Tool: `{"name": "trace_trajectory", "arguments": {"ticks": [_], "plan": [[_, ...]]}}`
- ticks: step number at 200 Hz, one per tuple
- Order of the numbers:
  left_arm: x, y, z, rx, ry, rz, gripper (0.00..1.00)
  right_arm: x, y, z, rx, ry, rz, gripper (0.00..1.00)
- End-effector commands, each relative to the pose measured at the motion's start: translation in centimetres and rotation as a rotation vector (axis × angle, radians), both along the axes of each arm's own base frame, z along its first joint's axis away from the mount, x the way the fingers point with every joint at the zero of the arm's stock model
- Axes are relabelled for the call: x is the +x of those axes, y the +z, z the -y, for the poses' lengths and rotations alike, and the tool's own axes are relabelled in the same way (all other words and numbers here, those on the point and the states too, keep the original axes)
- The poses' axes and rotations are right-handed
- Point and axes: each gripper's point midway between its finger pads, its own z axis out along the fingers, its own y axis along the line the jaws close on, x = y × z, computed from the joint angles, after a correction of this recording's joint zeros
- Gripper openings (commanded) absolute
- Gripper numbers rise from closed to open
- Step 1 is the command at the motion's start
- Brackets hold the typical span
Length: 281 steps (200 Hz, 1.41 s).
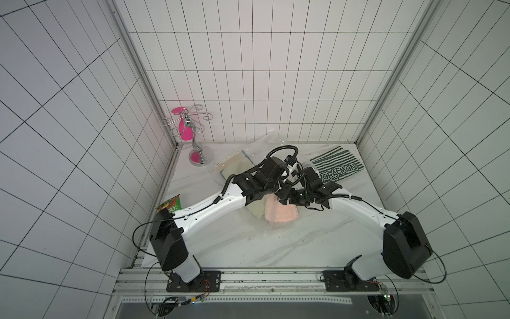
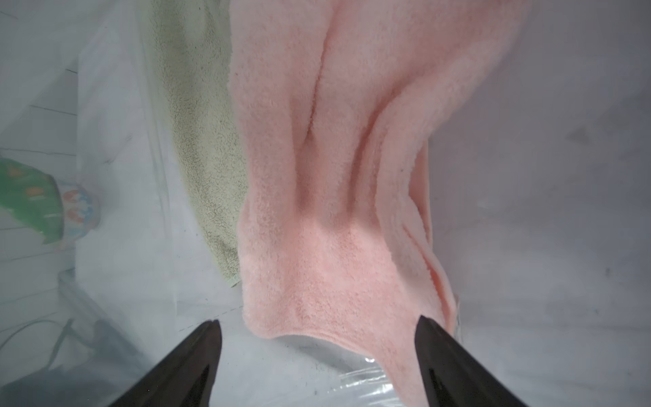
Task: Place the folded towel into the vacuum bag
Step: Place the towel in the vacuum bag.
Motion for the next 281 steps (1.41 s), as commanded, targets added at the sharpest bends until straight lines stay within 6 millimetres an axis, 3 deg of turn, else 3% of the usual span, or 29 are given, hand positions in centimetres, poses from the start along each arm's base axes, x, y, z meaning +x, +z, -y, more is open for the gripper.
{"name": "trace_trajectory", "arguments": {"ticks": [1, 29, 62, 108, 149, 196, 251, 272, 281], "plan": [[0.1, -1.5, -0.1, 0.026, 0.001, -0.043, 0.00, -0.9, 2.2, -1.5, 0.213, -0.041, 0.013, 0.82], [0.0, -1.7, 0.2, 0.013, -0.010, -0.058, 0.00, -1.6, 2.8, -1.8, 0.376, -0.137, -0.029, 0.63], [-0.4, -1.9, 0.5, 0.003, -0.025, -0.080, 0.00, -2.5, 0.8, -1.2, 0.534, -0.336, -0.087, 0.43], [-0.8, -2.0, 0.5, -0.001, -0.038, -0.089, 0.00, -4.0, -1.1, -1.7, 0.540, -0.509, -0.199, 0.64], [-1.3, -1.9, 0.7, -0.015, -0.059, -0.103, 0.00, -3.9, -3.3, -1.6, 0.613, -0.729, -0.261, 0.75], [-1.4, -1.3, 0.5, -0.023, -0.064, -0.082, 0.00, -1.9, -4.8, -4.1, 0.768, -0.825, -0.327, 0.78], [-1.8, -1.3, 0.2, -0.027, -0.068, -0.083, 0.00, -2.0, -7.9, -7.5, 0.865, -0.864, -0.437, 0.79], [-1.8, -1.2, 0.0, -0.025, -0.067, -0.080, 0.00, -2.5, -7.9, -7.6, 0.862, -0.877, -0.442, 0.79], [-1.8, -1.1, 0.0, -0.028, -0.070, -0.075, 0.00, -2.4, -8.1, -7.2, 0.827, -0.891, -0.425, 0.73]]}}
